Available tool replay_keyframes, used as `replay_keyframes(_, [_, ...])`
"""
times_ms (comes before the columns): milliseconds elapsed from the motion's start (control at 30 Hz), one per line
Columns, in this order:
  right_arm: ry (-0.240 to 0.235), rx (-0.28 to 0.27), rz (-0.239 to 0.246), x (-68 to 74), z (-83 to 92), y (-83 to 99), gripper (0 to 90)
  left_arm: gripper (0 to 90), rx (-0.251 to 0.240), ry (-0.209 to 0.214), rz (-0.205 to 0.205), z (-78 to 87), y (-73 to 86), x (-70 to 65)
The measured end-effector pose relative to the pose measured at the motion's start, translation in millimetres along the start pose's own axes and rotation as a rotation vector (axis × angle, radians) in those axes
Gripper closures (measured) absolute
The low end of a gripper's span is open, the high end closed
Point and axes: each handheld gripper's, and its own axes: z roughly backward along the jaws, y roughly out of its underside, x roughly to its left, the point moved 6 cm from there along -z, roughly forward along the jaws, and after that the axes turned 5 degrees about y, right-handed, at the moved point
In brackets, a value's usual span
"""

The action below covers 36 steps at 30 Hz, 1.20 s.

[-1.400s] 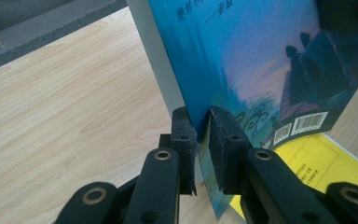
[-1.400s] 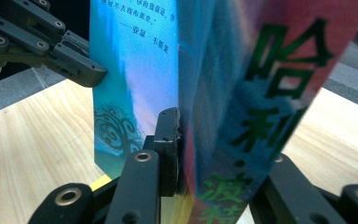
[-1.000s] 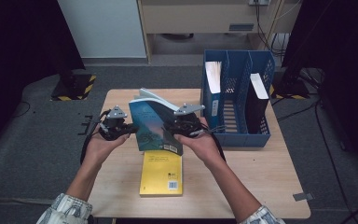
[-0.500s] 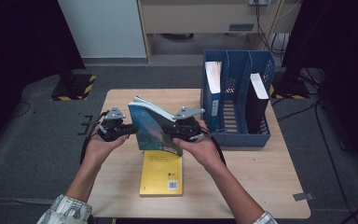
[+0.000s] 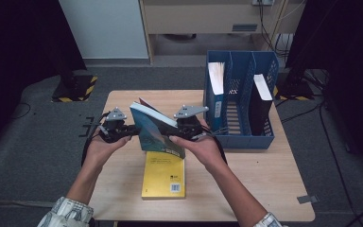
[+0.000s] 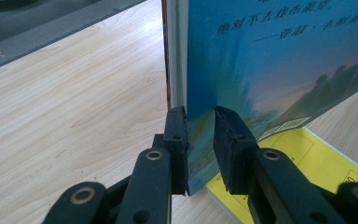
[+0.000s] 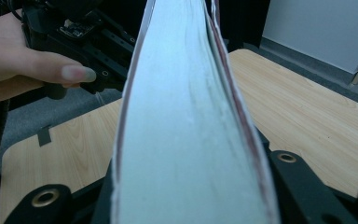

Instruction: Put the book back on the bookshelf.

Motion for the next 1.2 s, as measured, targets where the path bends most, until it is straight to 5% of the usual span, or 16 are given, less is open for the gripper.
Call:
replay_keyframes(333, [0.015, -0.004, 0.0, -2.8, -6.1, 0.0, 69.3, 72.6, -0.017, 0.001, 0.007, -0.5, 1.9, -0.2])
replay_keyframes(500, [0.025, -0.004, 0.011, -4.6, -6.3, -0.9, 70.9, 52.7, -0.032, -0.047, 0.026, -4.4, 17.3, 0.5])
replay_keyframes(700, [0.039, 0.008, 0.02, -8.2, -6.7, -2.9, 72.3, 34.8, 0.018, -0.099, 0.054, -15.7, 57.3, -3.2])
replay_keyframes(833, [0.057, 0.001, -0.046, -17.0, -9.3, -6.3, 73.9, 23.4, 0.069, -0.123, 0.072, -27.3, 87.1, -4.6])
replay_keyframes(1067, [0.084, 0.011, -0.151, -30.0, -11.4, -13.2, 74.1, 8.5, 0.084, -0.14, 0.12, -28.5, 110.4, 13.8])
replay_keyframes(1200, [0.088, 0.008, -0.213, -37.1, -8.2, -16.1, 74.2, 8.0, 0.111, -0.14, 0.156, -32.5, 120.5, 23.7])
